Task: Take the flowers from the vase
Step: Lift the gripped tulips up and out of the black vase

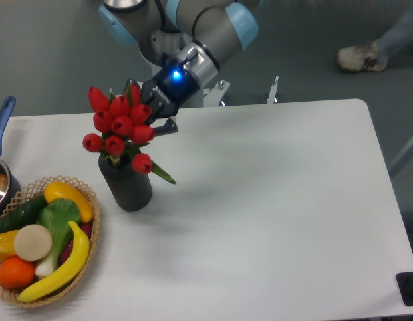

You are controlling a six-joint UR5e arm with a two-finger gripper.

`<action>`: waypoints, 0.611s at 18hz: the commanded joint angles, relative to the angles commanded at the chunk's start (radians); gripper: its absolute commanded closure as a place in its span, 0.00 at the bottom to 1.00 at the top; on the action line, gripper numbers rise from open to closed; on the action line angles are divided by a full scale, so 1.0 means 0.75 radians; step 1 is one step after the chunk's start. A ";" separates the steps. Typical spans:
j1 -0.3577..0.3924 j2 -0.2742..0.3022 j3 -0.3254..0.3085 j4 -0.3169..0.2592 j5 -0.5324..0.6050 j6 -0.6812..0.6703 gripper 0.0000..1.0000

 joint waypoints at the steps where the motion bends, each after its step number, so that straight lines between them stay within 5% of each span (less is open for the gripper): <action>1: 0.002 0.000 0.018 -0.002 -0.008 -0.025 0.93; 11: 0.069 -0.002 0.162 -0.008 -0.092 -0.239 0.93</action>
